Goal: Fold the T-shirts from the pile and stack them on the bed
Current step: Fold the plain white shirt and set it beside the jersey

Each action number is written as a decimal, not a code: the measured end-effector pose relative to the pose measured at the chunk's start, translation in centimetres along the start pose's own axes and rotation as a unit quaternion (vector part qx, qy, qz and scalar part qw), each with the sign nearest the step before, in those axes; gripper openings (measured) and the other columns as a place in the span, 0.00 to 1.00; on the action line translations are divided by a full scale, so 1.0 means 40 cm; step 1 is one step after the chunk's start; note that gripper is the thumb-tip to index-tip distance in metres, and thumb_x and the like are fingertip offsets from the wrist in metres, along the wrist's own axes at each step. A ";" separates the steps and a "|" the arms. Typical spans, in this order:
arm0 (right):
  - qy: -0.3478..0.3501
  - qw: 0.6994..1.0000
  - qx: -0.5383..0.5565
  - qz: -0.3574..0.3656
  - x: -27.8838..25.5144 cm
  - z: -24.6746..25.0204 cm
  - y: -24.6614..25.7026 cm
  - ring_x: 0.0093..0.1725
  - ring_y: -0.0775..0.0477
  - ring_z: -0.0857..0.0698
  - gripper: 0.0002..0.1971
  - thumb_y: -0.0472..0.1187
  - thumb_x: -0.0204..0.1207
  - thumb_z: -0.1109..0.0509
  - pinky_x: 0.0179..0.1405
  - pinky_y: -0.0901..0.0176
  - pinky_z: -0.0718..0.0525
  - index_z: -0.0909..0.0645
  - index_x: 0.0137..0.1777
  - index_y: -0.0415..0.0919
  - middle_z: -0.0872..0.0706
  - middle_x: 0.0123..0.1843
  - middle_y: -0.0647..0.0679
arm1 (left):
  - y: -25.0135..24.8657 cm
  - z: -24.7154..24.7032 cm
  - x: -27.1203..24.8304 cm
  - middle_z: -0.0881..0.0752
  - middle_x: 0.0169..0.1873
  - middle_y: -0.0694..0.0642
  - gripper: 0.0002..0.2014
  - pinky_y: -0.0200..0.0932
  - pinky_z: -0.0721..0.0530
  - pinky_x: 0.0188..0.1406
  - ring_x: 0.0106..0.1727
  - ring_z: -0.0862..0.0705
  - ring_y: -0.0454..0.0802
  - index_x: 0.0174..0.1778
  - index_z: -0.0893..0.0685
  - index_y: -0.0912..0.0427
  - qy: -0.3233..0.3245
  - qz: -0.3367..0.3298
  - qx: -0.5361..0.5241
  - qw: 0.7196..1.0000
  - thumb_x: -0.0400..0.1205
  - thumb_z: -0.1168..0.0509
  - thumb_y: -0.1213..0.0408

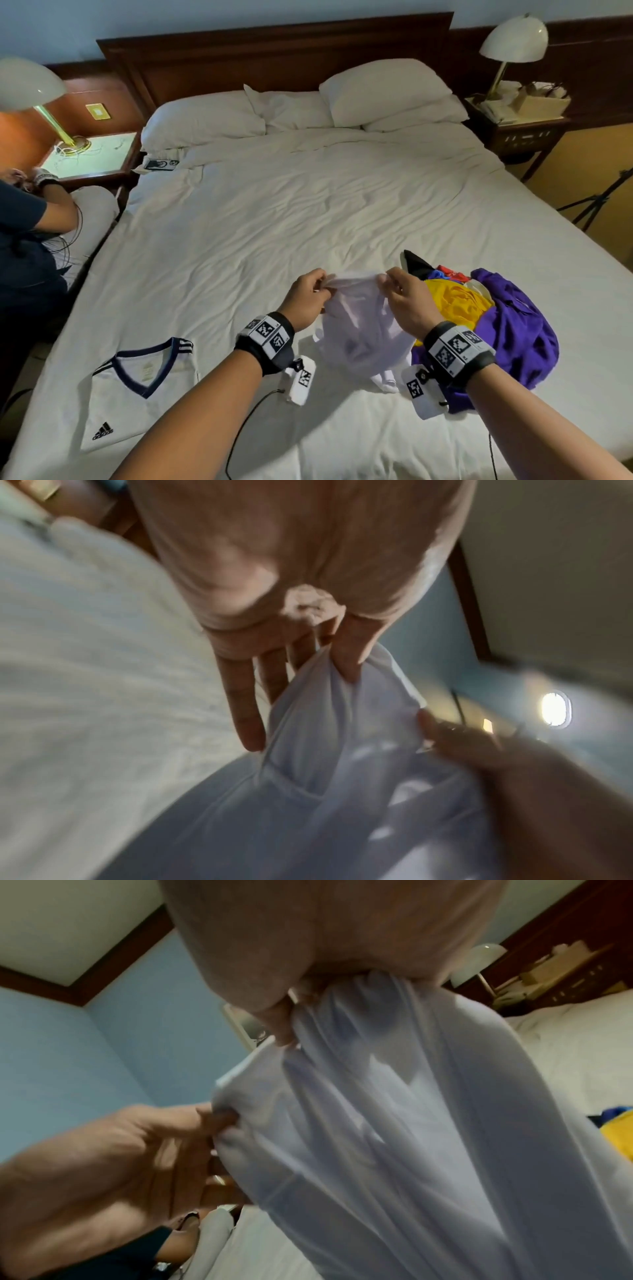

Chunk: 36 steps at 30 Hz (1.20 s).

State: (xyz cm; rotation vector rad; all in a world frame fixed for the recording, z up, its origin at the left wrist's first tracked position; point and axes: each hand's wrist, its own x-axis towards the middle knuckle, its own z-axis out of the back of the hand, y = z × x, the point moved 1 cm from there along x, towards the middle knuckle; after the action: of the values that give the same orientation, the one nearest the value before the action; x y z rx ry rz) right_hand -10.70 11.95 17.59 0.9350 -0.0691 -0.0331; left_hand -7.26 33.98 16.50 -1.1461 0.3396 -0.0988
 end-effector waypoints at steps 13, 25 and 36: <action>0.005 0.997 0.068 0.025 0.032 0.026 -0.044 0.31 0.56 0.32 0.19 0.44 0.88 0.34 0.34 0.51 0.31 0.27 0.34 0.43 0.31 0.29 0.56 | 0.095 0.061 0.011 0.14 0.34 0.52 0.12 0.43 0.22 0.40 0.36 0.18 0.44 0.40 0.11 0.67 0.135 0.002 0.006 0.991 0.79 0.23 0.60; 0.190 0.965 -0.141 -0.118 0.147 -0.014 -0.158 0.58 0.39 0.13 0.18 0.38 0.80 0.32 0.52 0.57 0.20 0.17 0.69 0.40 0.10 0.55 0.39 | 0.156 0.161 0.109 0.14 0.36 0.58 0.09 0.39 0.20 0.29 0.32 0.16 0.51 0.43 0.13 0.59 0.154 0.123 -0.157 0.968 0.82 0.26 0.57; -0.064 0.939 -0.107 -0.321 0.358 0.051 -0.286 0.50 0.31 0.09 0.04 0.30 0.70 0.27 0.41 0.49 0.12 0.11 0.41 0.30 0.09 0.44 0.29 | 0.270 0.290 0.341 0.13 0.49 0.66 0.05 0.53 0.10 0.25 0.39 0.09 0.64 0.48 0.19 0.62 -0.094 0.242 0.090 0.962 0.83 0.30 0.66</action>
State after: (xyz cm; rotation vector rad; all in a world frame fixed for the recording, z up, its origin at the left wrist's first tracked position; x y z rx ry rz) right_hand 3.44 2.68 10.24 0.7023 0.1215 -0.6962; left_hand 8.23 45.20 8.09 -0.8589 0.4226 0.4002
